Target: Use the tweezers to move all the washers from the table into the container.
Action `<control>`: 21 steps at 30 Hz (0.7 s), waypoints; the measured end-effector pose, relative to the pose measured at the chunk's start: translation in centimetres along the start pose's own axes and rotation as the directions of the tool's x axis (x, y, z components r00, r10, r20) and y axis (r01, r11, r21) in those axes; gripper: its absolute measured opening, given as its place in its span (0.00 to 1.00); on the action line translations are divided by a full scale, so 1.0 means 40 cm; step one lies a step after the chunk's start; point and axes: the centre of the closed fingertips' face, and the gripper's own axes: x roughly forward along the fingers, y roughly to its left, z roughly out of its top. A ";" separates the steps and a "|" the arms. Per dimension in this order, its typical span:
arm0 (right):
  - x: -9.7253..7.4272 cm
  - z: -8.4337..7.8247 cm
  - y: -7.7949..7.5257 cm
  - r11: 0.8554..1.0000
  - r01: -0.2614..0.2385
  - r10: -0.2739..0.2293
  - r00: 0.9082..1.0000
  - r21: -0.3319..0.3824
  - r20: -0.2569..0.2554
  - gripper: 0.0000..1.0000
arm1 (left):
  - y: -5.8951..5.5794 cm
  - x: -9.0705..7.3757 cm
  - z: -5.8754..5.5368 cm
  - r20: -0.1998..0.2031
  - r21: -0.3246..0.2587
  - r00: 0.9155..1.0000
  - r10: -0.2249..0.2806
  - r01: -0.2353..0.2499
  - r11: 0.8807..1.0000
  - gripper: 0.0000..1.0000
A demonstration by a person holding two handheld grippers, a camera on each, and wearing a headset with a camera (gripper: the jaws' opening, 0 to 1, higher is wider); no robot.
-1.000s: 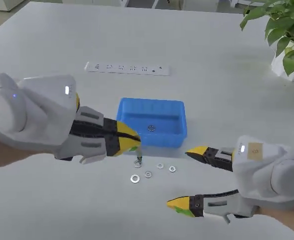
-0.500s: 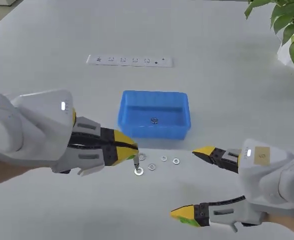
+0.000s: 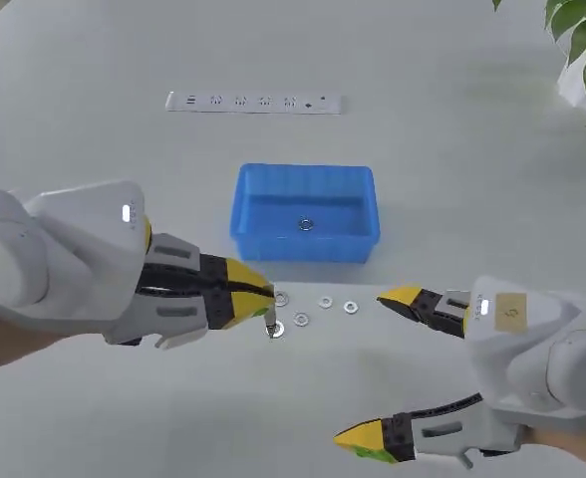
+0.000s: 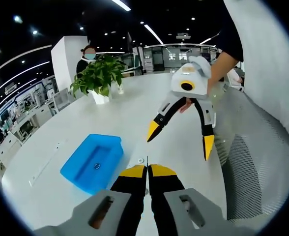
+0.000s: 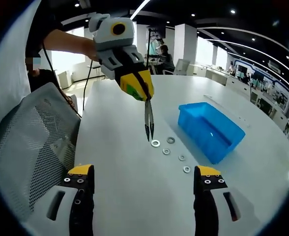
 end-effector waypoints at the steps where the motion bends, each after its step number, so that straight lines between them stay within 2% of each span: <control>1: 0.000 -0.002 0.000 1.000 -0.002 0.002 1.000 -0.003 -0.001 0.84 | 0.000 0.001 0.000 0.001 0.000 1.000 0.000 0.000 1.000 0.05; 8: 0.000 -0.026 0.005 1.000 -0.025 0.024 0.999 -0.007 -0.031 0.88 | -0.001 0.014 0.002 0.004 0.005 1.000 -0.015 0.015 1.000 0.05; 17: 0.004 -0.034 0.017 0.999 -0.046 0.046 0.998 0.001 -0.043 0.88 | -0.003 0.020 -0.008 -0.005 0.020 1.000 -0.019 0.019 1.000 0.05; 21: 0.006 -0.029 0.023 0.998 -0.059 0.059 0.997 0.003 -0.040 0.87 | 0.000 0.021 -0.013 -0.002 0.005 1.000 -0.016 0.016 1.000 0.05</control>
